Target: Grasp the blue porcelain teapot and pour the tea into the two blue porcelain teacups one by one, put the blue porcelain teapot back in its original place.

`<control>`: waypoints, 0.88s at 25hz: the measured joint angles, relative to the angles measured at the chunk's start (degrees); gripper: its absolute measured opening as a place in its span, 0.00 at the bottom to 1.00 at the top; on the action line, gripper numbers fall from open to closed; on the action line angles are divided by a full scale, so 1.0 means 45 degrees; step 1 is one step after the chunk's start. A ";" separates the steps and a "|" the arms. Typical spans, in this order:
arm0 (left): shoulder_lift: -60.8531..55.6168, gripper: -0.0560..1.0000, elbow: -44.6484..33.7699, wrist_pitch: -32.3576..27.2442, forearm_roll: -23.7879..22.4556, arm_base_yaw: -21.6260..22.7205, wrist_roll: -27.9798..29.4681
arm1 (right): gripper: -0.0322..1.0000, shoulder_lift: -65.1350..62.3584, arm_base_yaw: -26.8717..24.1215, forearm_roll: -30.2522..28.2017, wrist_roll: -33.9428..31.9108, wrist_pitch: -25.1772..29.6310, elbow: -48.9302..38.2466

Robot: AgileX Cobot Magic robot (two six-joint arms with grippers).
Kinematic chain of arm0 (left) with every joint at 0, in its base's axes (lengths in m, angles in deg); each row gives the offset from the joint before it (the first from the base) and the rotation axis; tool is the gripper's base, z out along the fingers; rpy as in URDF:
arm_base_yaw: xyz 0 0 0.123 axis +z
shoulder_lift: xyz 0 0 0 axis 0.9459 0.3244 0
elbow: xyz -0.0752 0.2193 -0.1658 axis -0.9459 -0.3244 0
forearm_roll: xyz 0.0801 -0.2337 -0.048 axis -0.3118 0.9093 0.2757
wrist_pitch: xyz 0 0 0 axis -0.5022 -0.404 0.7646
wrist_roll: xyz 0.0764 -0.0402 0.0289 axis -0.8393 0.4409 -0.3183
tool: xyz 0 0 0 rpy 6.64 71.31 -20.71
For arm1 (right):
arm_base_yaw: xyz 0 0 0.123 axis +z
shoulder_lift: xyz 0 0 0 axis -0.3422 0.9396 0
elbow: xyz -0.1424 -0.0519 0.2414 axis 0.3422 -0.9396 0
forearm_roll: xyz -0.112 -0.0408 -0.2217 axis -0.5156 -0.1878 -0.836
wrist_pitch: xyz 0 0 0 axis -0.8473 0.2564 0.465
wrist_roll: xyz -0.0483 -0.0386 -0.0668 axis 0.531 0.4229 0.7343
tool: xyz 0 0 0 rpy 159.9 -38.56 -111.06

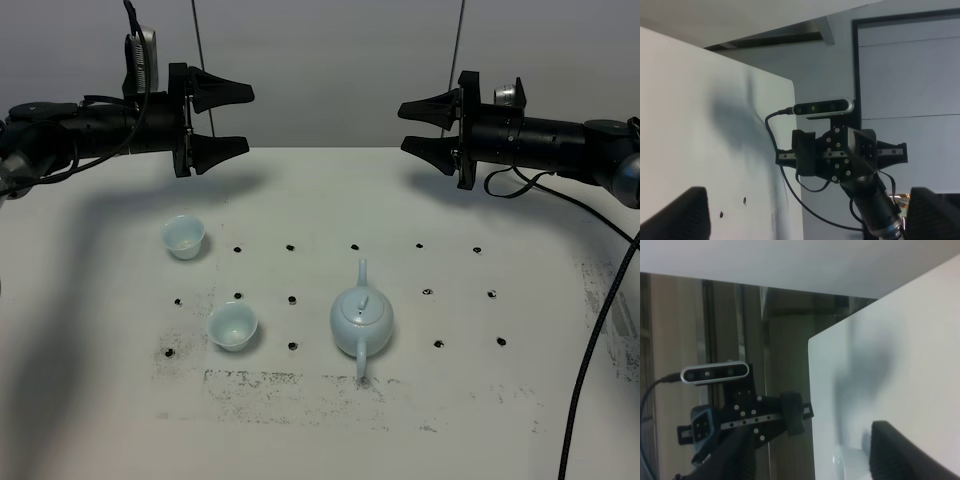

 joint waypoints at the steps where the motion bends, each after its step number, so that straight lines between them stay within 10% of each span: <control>1: 0.0000 0.76 0.0000 0.0000 0.0000 0.0000 0.0000 | 0.50 0.0000 0.0000 0.0000 0.0000 -0.0018 0.0000; 11: 0.0000 0.76 0.0000 -0.0053 0.0000 0.0000 -0.0106 | 0.50 0.0000 0.0000 0.0000 0.0319 -0.0115 0.0000; 15: 0.0016 0.76 0.0507 -0.0353 -0.0435 0.0000 -0.1746 | 0.50 0.0011 0.0000 -0.0048 0.4380 -0.0319 0.0298; 22: 0.0016 0.76 0.3972 -0.0276 -0.6984 -0.0082 -0.2231 | 0.50 0.0011 0.0000 -0.3193 0.7798 -0.0833 0.2482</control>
